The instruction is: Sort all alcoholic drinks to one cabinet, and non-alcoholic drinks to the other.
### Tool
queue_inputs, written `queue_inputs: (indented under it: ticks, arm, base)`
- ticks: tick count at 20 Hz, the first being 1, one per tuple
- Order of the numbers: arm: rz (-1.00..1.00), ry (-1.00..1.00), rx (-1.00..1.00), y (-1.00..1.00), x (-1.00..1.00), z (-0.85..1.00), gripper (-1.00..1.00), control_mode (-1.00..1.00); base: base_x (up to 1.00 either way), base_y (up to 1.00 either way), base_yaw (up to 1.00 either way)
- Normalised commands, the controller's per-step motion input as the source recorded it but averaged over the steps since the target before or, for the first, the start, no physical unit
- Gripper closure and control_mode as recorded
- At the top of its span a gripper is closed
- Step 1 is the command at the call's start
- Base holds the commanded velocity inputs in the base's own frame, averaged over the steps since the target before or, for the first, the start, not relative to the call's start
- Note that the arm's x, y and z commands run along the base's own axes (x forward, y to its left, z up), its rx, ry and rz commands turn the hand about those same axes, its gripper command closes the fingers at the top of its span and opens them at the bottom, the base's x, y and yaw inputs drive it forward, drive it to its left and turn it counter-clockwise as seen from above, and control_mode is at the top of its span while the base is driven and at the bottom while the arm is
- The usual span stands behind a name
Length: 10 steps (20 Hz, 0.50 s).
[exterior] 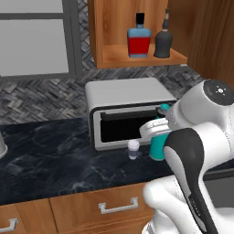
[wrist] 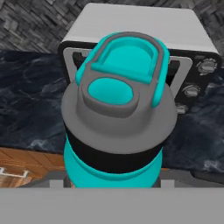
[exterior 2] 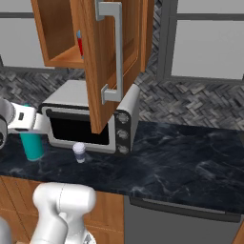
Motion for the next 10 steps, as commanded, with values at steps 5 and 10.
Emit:
queue_inputs:
  ticks: [5,10]
  arm:
    - [0.01,0.05,0.00,0.00,0.00,0.00,1.00,1.00]
    - [0.00,0.00,0.00,0.00,0.00,0.00,1.00,1.00]
  base:
    - [-0.08,0.01,0.00]
    - [-0.90,0.02,0.00]
